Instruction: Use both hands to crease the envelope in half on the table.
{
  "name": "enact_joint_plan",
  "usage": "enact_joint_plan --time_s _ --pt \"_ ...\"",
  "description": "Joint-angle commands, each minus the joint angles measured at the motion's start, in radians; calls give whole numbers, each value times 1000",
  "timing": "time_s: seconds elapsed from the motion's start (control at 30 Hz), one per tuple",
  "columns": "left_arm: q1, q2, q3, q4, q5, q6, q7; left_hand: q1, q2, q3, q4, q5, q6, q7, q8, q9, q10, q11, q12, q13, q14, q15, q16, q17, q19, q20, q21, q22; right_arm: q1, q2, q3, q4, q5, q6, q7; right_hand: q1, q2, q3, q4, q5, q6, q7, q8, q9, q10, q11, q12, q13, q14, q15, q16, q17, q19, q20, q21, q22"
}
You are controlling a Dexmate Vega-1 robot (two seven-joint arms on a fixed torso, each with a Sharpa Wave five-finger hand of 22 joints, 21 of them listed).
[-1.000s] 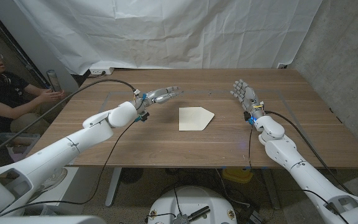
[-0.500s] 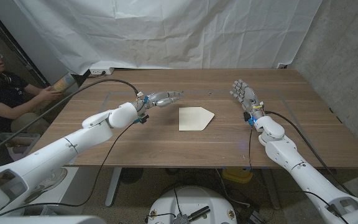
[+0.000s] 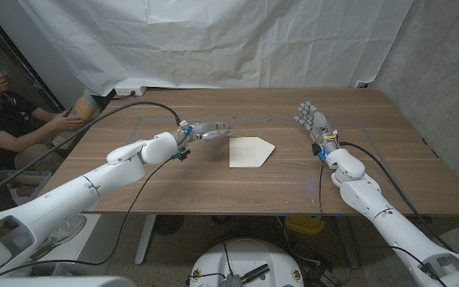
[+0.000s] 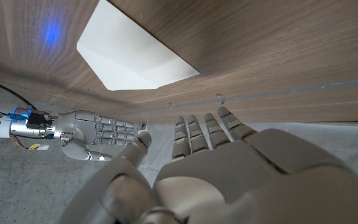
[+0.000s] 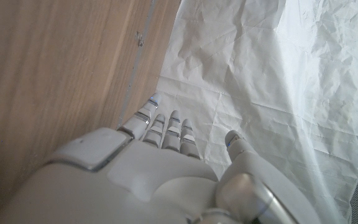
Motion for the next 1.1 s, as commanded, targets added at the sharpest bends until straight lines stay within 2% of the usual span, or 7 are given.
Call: enact_joint_plan --time_s 0.03,0.77,1.1 --pt "-42 -28 37 23 82 25 -66 -12 55 4 6 -2 6 -3 -9 4 -15 -4 -11 4 -12 -6 -7 3 -6 2 -5 3 9 8 -4 20 1 6 2 15 10 0 -5 -3 7 -2 5 2 8 0 3 4 7 1 5 3 5 5 7 5" --pt "-83 -73 75 52 179 59 -160 -31 46 -5 14 -4 29 -4 -11 4 1 -5 -11 4 -13 -14 -7 4 -14 6 -10 4 3 11 3 32 8 17 6 14 12 -4 -5 -3 8 -1 5 3 10 2 2 4 7 2 6 4 5 5 7 5" --pt "-91 -90 90 61 216 65 -189 -44 45 -11 19 -3 21 -6 -20 4 -22 -9 -23 4 -34 -17 -13 5 -25 11 -16 5 -6 7 4 19 8 14 3 14 12 -5 -5 -3 9 -2 6 3 10 1 2 4 7 2 6 5 5 5 7 5"
